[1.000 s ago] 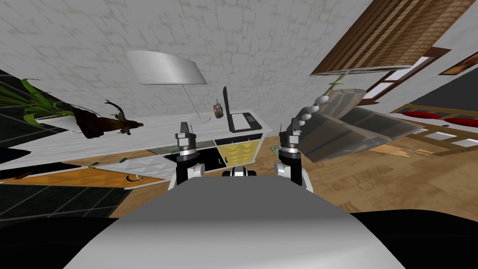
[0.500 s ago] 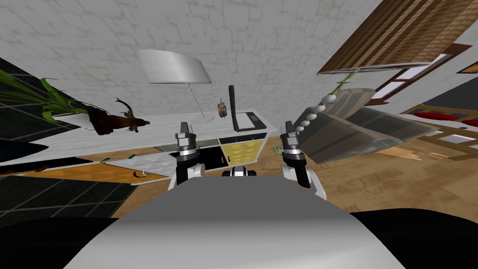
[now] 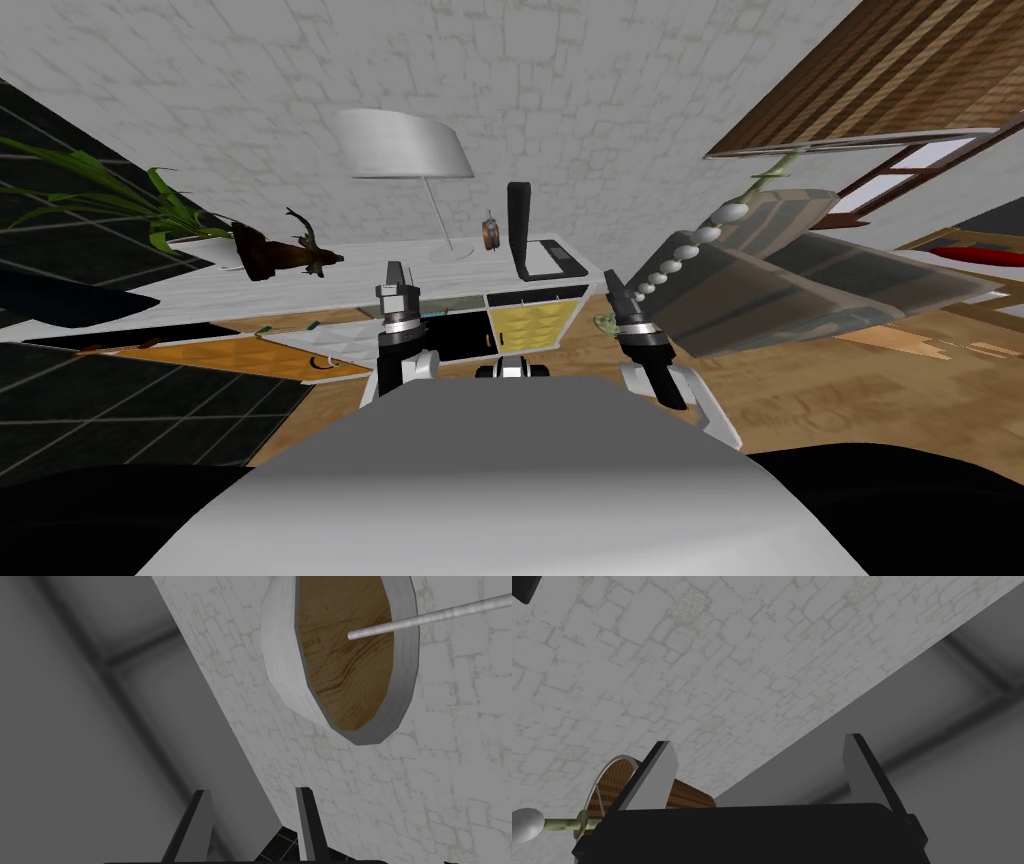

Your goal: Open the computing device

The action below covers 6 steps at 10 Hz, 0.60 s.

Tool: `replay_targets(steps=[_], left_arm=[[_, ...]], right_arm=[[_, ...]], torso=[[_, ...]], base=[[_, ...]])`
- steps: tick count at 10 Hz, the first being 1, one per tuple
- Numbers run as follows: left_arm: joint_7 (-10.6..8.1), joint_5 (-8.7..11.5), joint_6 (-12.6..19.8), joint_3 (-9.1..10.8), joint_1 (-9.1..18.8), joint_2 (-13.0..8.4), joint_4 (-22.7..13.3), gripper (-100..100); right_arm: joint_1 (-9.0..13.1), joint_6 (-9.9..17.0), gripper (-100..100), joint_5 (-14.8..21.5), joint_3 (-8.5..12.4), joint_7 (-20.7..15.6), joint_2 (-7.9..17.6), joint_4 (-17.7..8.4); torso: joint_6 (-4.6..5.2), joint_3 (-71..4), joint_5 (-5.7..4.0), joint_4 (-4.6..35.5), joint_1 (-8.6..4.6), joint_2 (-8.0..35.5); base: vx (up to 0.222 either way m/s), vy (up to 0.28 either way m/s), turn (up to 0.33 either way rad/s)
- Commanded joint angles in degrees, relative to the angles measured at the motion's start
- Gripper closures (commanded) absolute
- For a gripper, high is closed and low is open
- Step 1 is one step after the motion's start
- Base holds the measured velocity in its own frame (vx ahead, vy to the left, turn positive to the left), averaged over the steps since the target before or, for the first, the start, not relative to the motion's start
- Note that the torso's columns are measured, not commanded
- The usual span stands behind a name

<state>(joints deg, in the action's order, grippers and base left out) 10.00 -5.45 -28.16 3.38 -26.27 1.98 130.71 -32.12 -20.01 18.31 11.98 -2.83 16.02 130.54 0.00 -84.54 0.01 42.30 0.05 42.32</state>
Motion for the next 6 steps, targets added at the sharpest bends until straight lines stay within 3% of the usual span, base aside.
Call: replay_targets(steps=[1, 6], left_arm=[[0.00, 0.0, 0.0, 0.00, 0.0, 0.0, 0.0, 0], [0.00, 0.0, 0.0, 0.00, 0.0, 0.0, 0.0, 0]], right_arm=[[-2.2, 2.9, -100, 4.3, 3.0, -1.5, 3.6, -0.2], [-6.0, 7.6, -100, 11.6, 7.9, -4.1, 10.1, -0.6]], torso=[[0.00, 0.0, 0.00, 0.0, 0.01, 0.0], [-0.01, 0.0, -0.01, 0.0, -0.05, 0.0]], base=[[-0.005, 0.127, 0.070], [-0.011, 0.120, 0.084]])
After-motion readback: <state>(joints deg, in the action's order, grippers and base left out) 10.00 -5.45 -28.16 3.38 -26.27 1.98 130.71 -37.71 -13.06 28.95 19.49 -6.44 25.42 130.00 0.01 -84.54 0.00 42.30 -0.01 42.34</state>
